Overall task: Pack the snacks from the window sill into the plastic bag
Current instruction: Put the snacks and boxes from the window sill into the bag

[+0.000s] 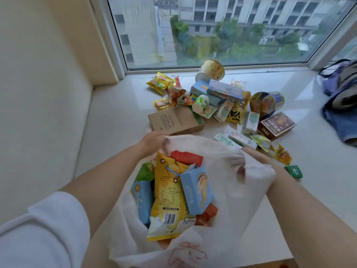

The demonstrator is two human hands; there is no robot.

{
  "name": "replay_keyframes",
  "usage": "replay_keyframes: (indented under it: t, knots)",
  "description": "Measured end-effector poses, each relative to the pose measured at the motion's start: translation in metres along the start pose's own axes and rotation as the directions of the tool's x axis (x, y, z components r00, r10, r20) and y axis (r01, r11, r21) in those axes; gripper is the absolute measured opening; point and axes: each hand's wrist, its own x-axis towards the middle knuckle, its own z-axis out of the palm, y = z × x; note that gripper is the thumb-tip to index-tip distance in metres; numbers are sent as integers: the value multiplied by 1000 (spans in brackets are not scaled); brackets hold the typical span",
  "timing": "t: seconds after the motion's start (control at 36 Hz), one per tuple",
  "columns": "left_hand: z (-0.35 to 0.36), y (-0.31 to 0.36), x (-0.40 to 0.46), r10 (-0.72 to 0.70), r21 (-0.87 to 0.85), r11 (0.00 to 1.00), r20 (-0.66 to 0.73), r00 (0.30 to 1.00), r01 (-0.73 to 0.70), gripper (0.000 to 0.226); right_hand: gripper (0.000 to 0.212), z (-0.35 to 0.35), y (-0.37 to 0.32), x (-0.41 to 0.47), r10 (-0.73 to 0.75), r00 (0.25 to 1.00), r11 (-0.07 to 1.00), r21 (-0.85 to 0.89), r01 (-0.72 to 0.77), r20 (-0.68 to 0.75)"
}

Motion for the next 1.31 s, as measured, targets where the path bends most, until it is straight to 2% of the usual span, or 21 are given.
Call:
replay_keyframes:
  t: [0.11,0.17,0.25,0.33,0.39,0.47,0.56,0.61,0.67,0.75,0.81,0.92,0.94,1.0,1.06,1.08,1.14,1.17,1.22,1.25,1.31]
  knots:
    - [-10,-3,5,-255,-76,965,-40,966,252,16,22,-5,2,8,156,978,898,-432,-82,140]
    - [-14,-7,6,-308,-44,951,-17,951,307,10,34,1,9,12,67,996,754,-657,-8,65]
    - [-14,-8,17,-393,-28,920,-53,918,392,23,37,11,17,17,-140,990,867,-480,130,16]
    - [-4,-3,30,-369,55,924,-126,921,377,24,47,20,8,14,-112,979,945,-287,157,168]
    - [3,1,36,-363,88,921,-162,918,380,24,35,23,4,16,-32,927,866,-452,212,372]
    - [10,5,45,-332,140,921,-205,920,364,28,18,23,4,17,56,882,700,-648,299,467]
    - [11,7,52,-349,161,910,-195,916,381,30,17,17,16,28,123,789,968,-247,38,601]
    - [12,6,54,-371,168,899,-196,908,404,30,22,10,20,31,137,743,985,-13,-171,655]
    - [13,5,55,-389,199,883,-200,899,426,31,28,3,21,32,205,757,971,-30,-238,620]
    - [20,0,58,-404,204,873,-204,892,443,31,44,2,20,35,226,909,915,-396,-75,349]
    - [26,-1,60,-391,175,886,-216,895,429,30,43,2,14,39,1,988,826,-556,88,157]
    - [36,-1,64,-358,112,909,-278,891,400,28,57,7,-2,23,-342,937,839,-426,339,71]
    - [37,-1,65,-354,96,913,-293,888,395,27,64,12,-7,14,-364,918,740,-549,389,159]
    - [39,-1,66,-342,79,919,-323,882,385,30,70,26,-4,1,-318,891,382,-817,433,324]
    - [38,0,66,-323,83,924,-357,876,374,32,46,37,4,0,-287,893,68,-923,380,346]
    - [37,1,65,-302,94,928,-380,874,362,32,30,41,7,2,-310,892,18,-935,353,330]
    - [35,-1,62,-230,99,951,-412,882,294,30,19,42,10,10,-353,890,181,-912,368,289]
    - [34,-1,60,-185,79,969,-398,898,234,27,19,41,9,14,-333,907,400,-832,384,258]
    - [33,0,55,-112,16,992,-308,945,123,24,21,38,9,28,-196,952,869,-407,280,237]
    - [32,0,53,-93,-4,995,-265,960,95,25,23,37,10,34,-120,966,971,-176,163,229]
    - [27,0,51,-67,2,998,-252,965,70,27,33,32,12,43,8,972,994,101,-32,234]
